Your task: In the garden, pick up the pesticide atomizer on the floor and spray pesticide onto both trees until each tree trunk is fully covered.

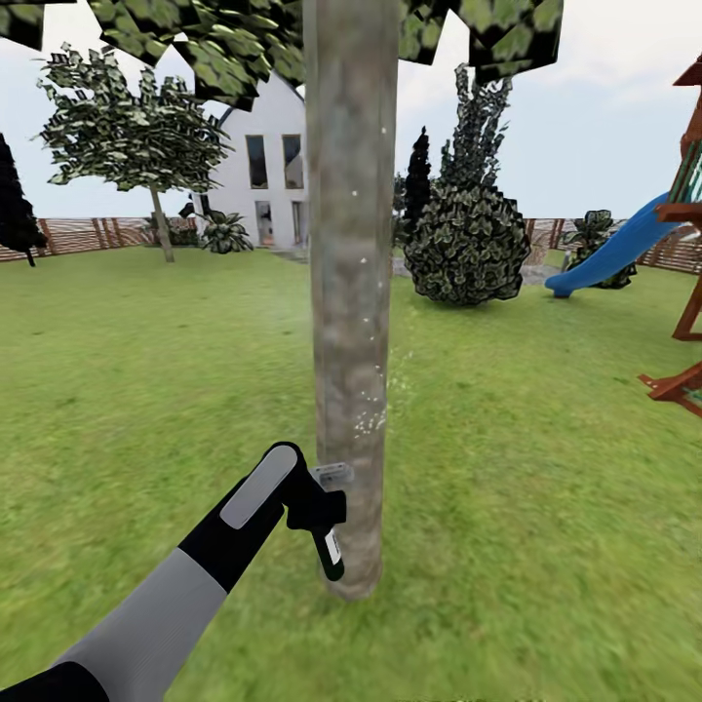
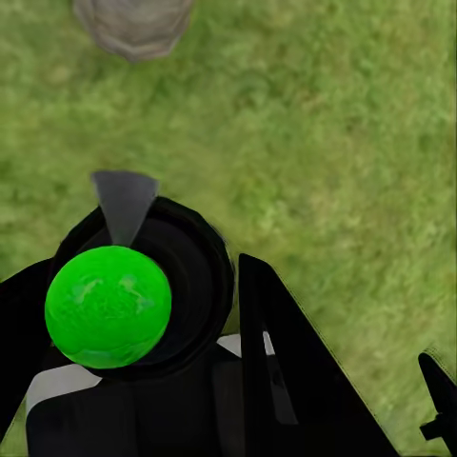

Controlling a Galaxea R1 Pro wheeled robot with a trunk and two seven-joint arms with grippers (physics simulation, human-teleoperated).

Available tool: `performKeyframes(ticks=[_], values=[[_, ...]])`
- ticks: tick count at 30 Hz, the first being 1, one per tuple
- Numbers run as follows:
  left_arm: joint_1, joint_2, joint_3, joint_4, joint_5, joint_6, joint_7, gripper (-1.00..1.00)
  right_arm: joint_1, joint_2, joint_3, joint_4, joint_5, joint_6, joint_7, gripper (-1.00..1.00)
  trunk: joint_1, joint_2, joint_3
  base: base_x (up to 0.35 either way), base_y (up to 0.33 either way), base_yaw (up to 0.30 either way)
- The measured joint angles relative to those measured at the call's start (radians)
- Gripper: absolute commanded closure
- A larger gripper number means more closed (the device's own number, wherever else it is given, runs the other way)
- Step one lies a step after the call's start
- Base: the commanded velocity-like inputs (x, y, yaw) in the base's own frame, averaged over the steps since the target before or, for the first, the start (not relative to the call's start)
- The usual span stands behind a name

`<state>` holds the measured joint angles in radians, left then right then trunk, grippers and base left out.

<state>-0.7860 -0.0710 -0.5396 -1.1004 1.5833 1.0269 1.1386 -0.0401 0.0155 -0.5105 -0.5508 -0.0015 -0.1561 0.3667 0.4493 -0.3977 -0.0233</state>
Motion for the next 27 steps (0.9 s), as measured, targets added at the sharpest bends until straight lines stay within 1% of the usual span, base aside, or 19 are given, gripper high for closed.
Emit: performKeyframes(ticks=[27], values=[[0.002, 0.0, 0.0, 0.0, 0.0, -0.012, 0.0, 1.0, 0.0, 0.0, 0.0, 0.0, 0.0, 0.0, 0.0, 1.0, 0.0, 0.0, 0.0, 0.0, 0.344, -0.245]])
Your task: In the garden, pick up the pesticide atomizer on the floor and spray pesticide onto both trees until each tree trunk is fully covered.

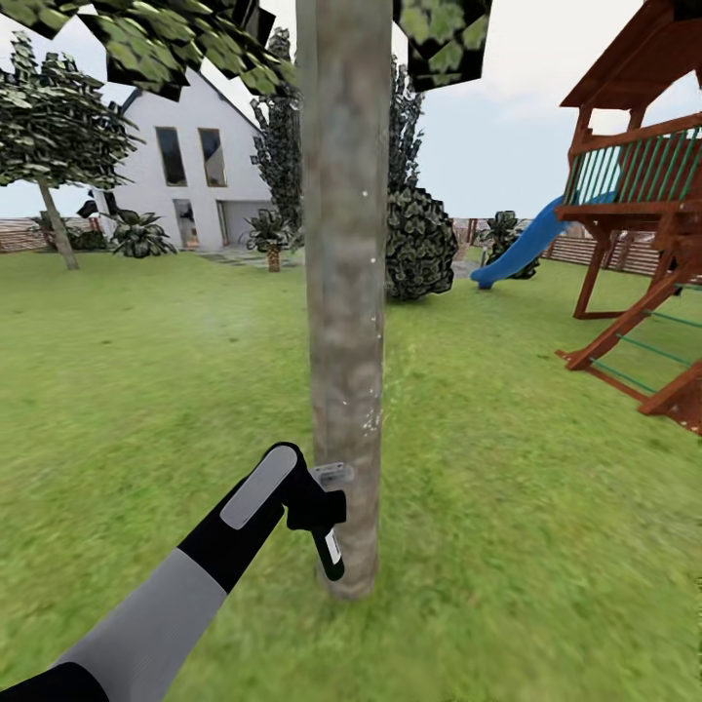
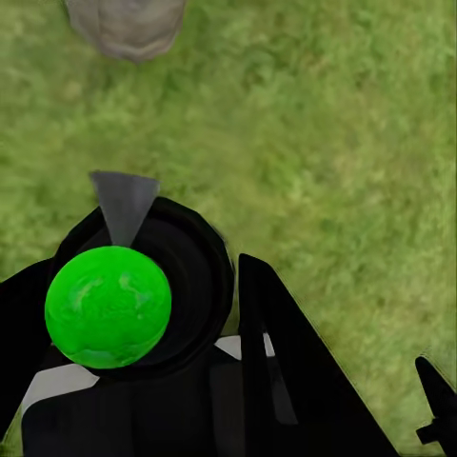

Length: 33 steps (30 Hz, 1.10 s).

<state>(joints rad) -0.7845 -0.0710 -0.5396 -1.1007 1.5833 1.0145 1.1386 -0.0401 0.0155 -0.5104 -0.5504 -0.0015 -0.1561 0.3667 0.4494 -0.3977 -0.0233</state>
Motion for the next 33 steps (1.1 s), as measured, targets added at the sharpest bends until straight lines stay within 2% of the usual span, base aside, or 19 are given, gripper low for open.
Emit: performKeyframes(ticks=[14, 18, 20, 21, 22, 24, 27, 33], values=[[0.0, 0.0, 0.0, -0.001, 0.0, 0.0, 0.0, 1.0, 0.0, 0.0, 0.0, 0.0, 0.0, 0.0, 0.0, 1.0, 0.0, 0.0, 0.0, 0.0, 0.345, -0.242], [0.012, 0.001, 0.0, 0.009, -0.004, -0.01, 0.001, 1.0, 0.0, 0.0, 0.0, 0.0, 0.0, 0.0, 0.0, 1.0, 0.0, 0.0, 0.0, 0.0, 0.323, -0.07], [0.023, 0.002, 0.0, 0.014, -0.069, -0.025, 0.001, 1.0, 0.0, 0.001, 0.0, 0.0, 0.0, 0.0, 0.0, 1.0, 0.0, 0.0, 0.0, 0.007, 0.205, -0.014], [0.031, 0.002, 0.0, 0.016, -0.128, -0.03, 0.0, 1.0, 0.0, 0.001, 0.0, 0.0, 0.0, 0.0, 0.0, 1.0, 0.0, 0.0, 0.0, 0.05, 0.142, -0.005], [0.037, 0.001, 0.001, 0.031, -0.166, -0.035, 0.0, 1.0, 0.0, 0.001, 0.0, 0.0, 0.0, 0.0, 0.0, 1.0, 0.0, 0.0, 0.0, 0.068, 0.131, -0.003], [0.041, 0.001, 0.001, 0.081, -0.194, -0.038, 0.0, 1.0, 0.0, 0.001, 0.0, 0.0, 0.0, 0.0, 0.0, 1.0, 0.0, 0.0, 0.0, 0.147, 0.126, -0.001], [0.043, -0.001, 0.001, 0.12, -0.202, -0.041, 0.0, 1.0, 0.0, 0.001, 0.0, 0.0, 0.0, 0.0, 0.0, 1.0, 0.0, 0.0, 0.0, 0.275, 0.127, 0.0], [0.042, -0.001, 0.003, 0.13, -0.203, -0.039, 0.0, 1.0, 0.0, 0.002, 0.0, -0.001, 0.0, 0.0, 0.0, 1.0, 0.0, 0.0, 0.0, 0.277, 0.109, -0.016]])
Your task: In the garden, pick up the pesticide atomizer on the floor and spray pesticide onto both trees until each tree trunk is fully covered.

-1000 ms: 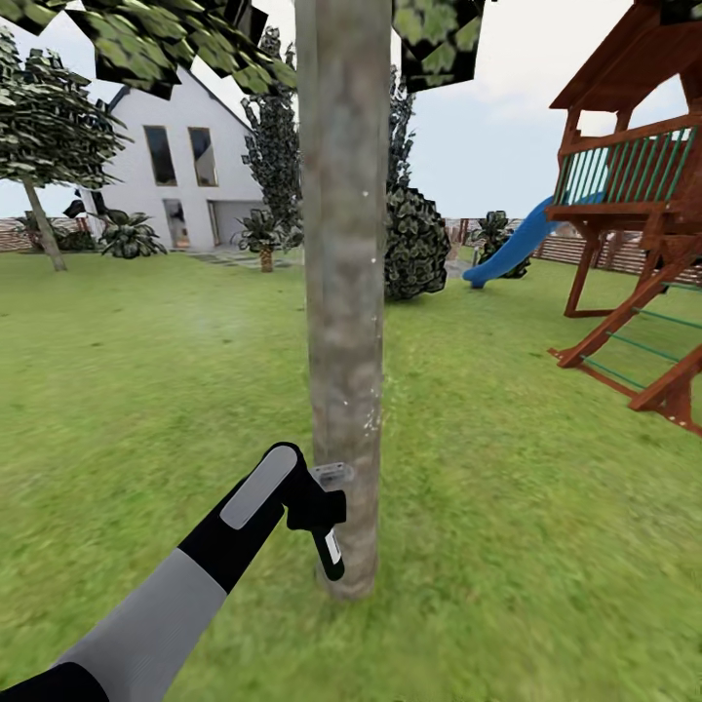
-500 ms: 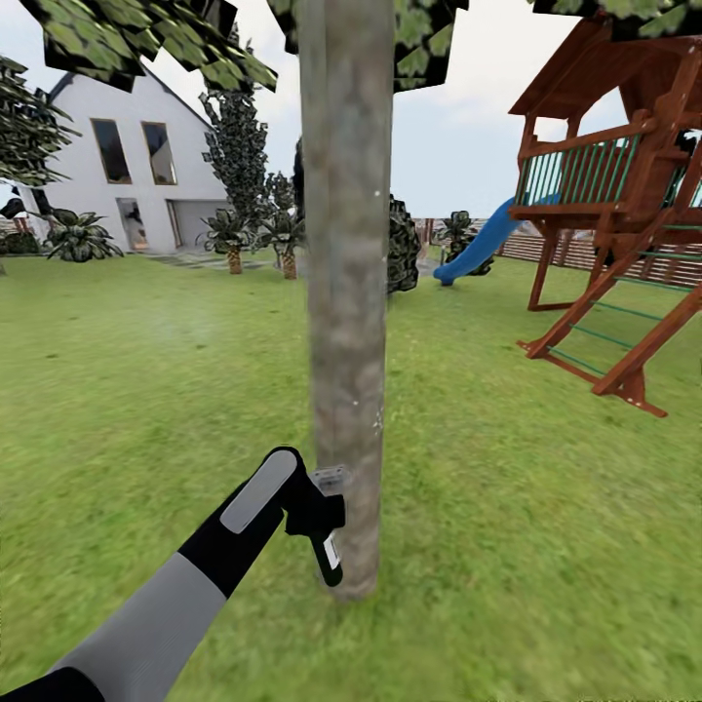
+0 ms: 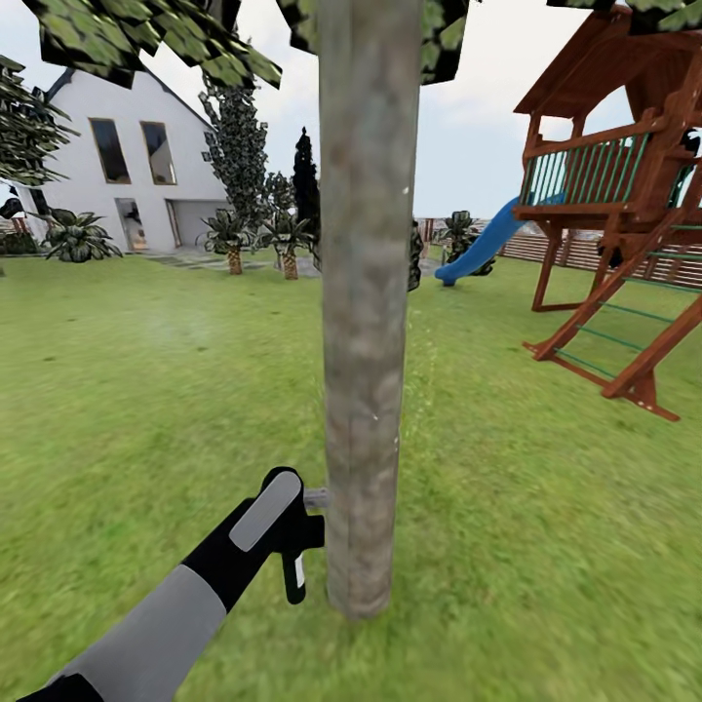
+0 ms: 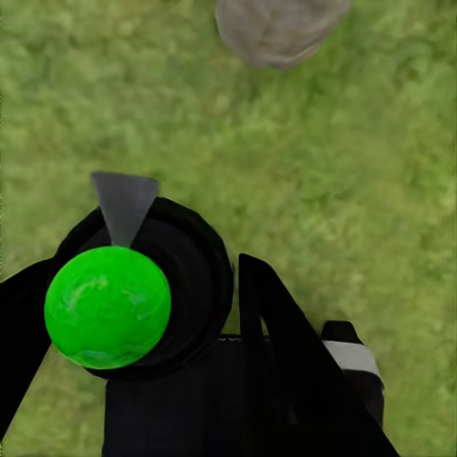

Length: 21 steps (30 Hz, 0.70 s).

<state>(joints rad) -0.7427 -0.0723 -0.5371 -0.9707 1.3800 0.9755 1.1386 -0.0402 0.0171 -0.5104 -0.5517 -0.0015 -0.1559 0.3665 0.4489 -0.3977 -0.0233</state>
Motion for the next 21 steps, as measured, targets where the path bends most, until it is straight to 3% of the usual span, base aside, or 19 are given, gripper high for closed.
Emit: performKeyframes(ticks=[7, 21], values=[[0.0, 0.0, -0.001, -0.001, 0.0, 0.0, 0.0, 1.0, 0.0, -0.001, 0.0, 0.001, 0.0, 0.0, 0.0, 1.0, 0.0, 0.0, 0.0, 0.04, 0.02, -0.201], [-0.004, 0.002, 0.007, -0.013, 0.001, 0.025, 0.004, 1.0, 0.0, 0.0, 0.0, 0.001, 0.0, 0.0, 0.0, 1.0, 0.0, 0.0, 0.0, 0.044, 0.028, -0.063]])
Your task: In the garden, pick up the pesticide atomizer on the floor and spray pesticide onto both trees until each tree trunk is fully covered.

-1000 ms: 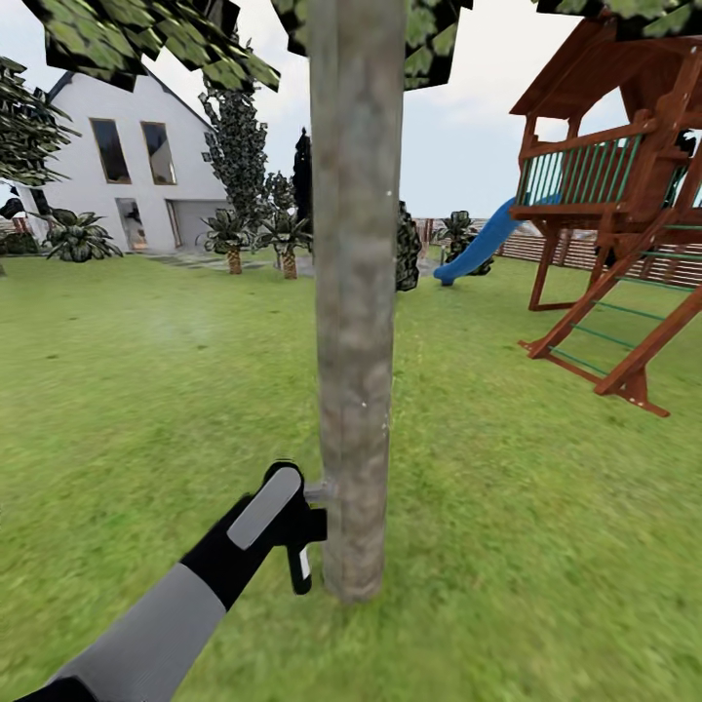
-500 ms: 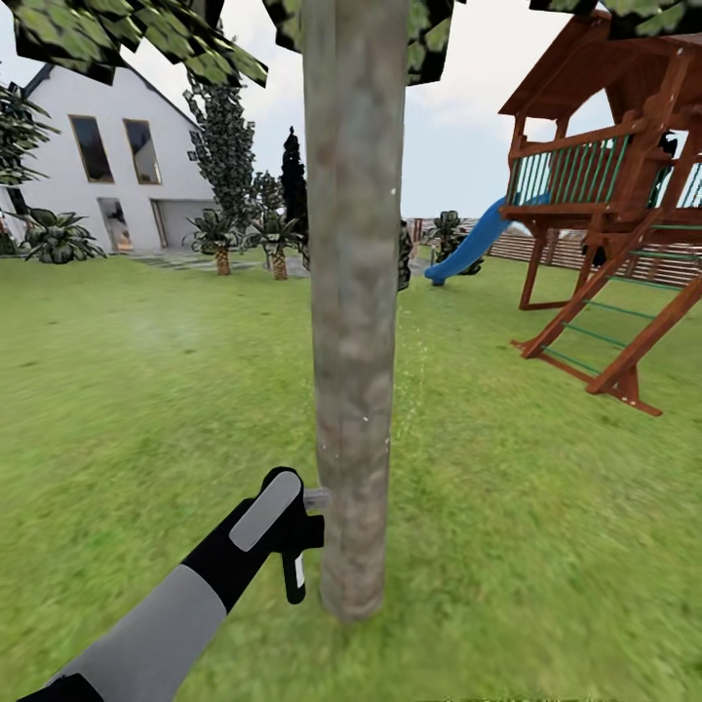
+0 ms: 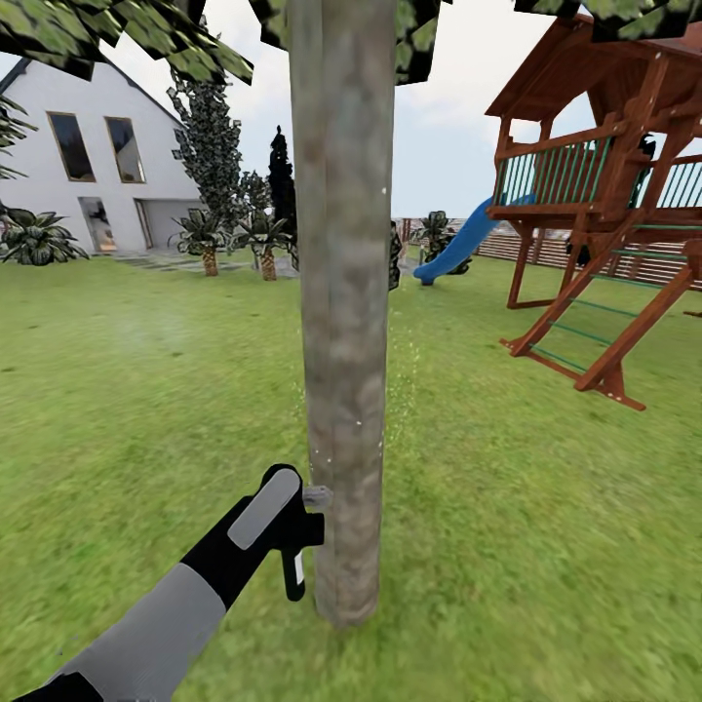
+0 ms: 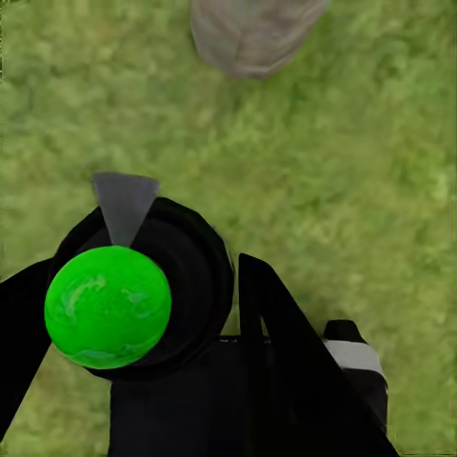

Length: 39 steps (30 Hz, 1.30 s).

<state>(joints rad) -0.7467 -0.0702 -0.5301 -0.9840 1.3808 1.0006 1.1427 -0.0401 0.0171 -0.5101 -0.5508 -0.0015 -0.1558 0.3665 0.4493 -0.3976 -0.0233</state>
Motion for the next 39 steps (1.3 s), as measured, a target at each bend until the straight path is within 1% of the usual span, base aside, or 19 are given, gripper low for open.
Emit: performKeyframes(ticks=[1, 2, 3, 5, 6, 7, 9, 10, 11, 13, 16, 17, 19, 20, 22, 24, 27, 32, 39], values=[[-0.009, 0.0, 0.001, -0.001, 0.002, 0.02, 0.002, 1.0, 0.0, 0.0, 0.0, 0.0, 0.0, 0.0, 0.0, 1.0, 0.0, 0.0, 0.0, 0.0, 0.0, -0.001], [-0.059, 0.001, 0.002, -0.002, 0.01, 0.04, 0.012, 1.0, 0.0, 0.0, 0.001, 0.0, 0.001, 0.0, -0.001, 1.0, 0.0, 0.0, 0.0, 0.0, 0.0, 0.0], [-0.106, 0.001, 0.003, 0.001, 0.005, 0.043, 0.026, 1.0, 0.0, 0.0, 0.001, 0.0, 0.001, 0.0, -0.001, 1.0, 0.0, 0.0, 0.0, 0.0, 0.0, 0.0], [-0.18, 0.001, 0.003, 0.007, 0.035, 0.042, 0.072, 1.0, 0.0, 0.0, 0.001, 0.0, 0.002, 0.0, -0.001, 1.0, 0.0, 0.0, 0.0, 0.0, 0.0, 0.0], [-0.234, 0.001, 0.003, 0.011, 0.07, 0.041, 0.109, 1.0, 0.0, 0.0, 0.001, 0.0, 0.002, 0.0, -0.001, 1.0, 0.0, 0.0, 0.0, 0.0, 0.0, 0.0], [-0.298, 0.001, 0.004, 0.017, 0.116, 0.041, 0.145, 1.0, 0.0, 0.0, 0.001, 0.0, 0.003, 0.0, -0.001, 1.0, 0.0, 0.0, 0.0, 0.0, 0.0, 0.0], [-0.427, 0.001, 0.003, 0.081, 0.215, 0.04, 0.199, 1.0, 0.0, 0.0, 0.001, 0.0, 0.003, 0.0, -0.001, 1.0, 0.0, 0.0, 0.0, 0.0, 0.0, 0.0], [-0.469, 0.001, 0.002, 0.114, 0.24, 0.04, 0.208, 1.0, 0.0, 0.0, 0.001, 0.0, 0.003, 0.0, -0.001, 1.0, 0.0, 0.0, 0.0, 0.0, 0.0, 0.0], [-0.514, 0.0, 0.002, 0.151, 0.257, 0.04, 0.214, 1.0, 0.0, 0.0, 0.001, 0.0, 0.003, 0.0, -0.001, 1.0, 0.0, 0.0, 0.0, 0.0, 0.0, 0.0], [-0.636, -0.004, -0.001, 0.248, 0.281, 0.04, 0.222, 1.0, 0.0, 0.0, 0.001, 0.0, 0.004, 0.0, -0.001, 1.0, 0.0, 0.0, 0.0, 0.0, 0.0, 0.0], [-0.724, -0.008, -0.001, 0.315, 0.29, 0.04, 0.224, 1.0, 0.0, 0.0, 0.001, 0.0, 0.005, 0.0, -0.001, 1.0, 0.0, 0.0, 0.0, 0.0, 0.0, 0.0], [-0.764, -0.01, 0.0, 0.344, 0.296, 0.04, 0.225, 1.0, 0.0, 0.0, 0.001, 0.0, 0.005, 0.0, -0.001, 1.0, 0.0, 0.0, 0.0, 0.0, 0.0, 0.0], [-0.816, -0.013, -0.001, 0.379, 0.324, 0.04, 0.225, 1.0, 0.0, 0.0, 0.001, 0.0, 0.005, 0.0, -0.001, 1.0, 0.0, 0.0, 0.0, 0.0, 0.0, 0.0], [-0.851, -0.015, -0.002, 0.4, 0.347, 0.039, 0.225, 1.0, 0.0, 0.0, 0.001, 0.0, 0.005, 0.0, -0.001, 1.0, 0.0, 0.0, 0.0, 0.0, 0.0, 0.0], [-0.904, -0.024, -0.002, 0.427, 0.367, 0.039, 0.225, 1.0, 0.0, 0.0, 0.001, 0.0, 0.006, 0.0, -0.001, 1.0, 0.0, 0.0, 0.0, 0.0, -0.01, 0.0], [-0.945, -0.048, -0.001, 0.467, 0.375, 0.038, 0.226, 1.0, 0.0, 0.0, 0.001, 0.0, 0.006, 0.0, -0.001, 1.0, 0.0, 0.0, 0.0, 0.0, -0.127, 0.0], [-0.987, -0.067, 0.0, 0.491, 0.376, 0.039, 0.228, 1.0, 0.0, 0.0, 0.002, 0.0, 0.006, 0.0, -0.002, 1.0, 0.0, 0.0, 0.0, 0.0, -0.148, 0.0], [-0.995, -0.068, 0.0, 0.489, 0.372, 0.04, 0.227, 1.0, 0.0, 0.0, 0.002, 0.0, 0.006, 0.0, -0.001, 1.0, 0.0, 0.0, 0.0, -0.029, -0.037, 0.0], [-0.996, -0.071, 0.0, 0.486, 0.371, 0.04, 0.227, 1.0, 0.0, 0.0, 0.001, 0.0, 0.006, 0.0, -0.001, 1.0, 0.0, 0.0, 0.0, -0.239, -0.13, 0.0]])
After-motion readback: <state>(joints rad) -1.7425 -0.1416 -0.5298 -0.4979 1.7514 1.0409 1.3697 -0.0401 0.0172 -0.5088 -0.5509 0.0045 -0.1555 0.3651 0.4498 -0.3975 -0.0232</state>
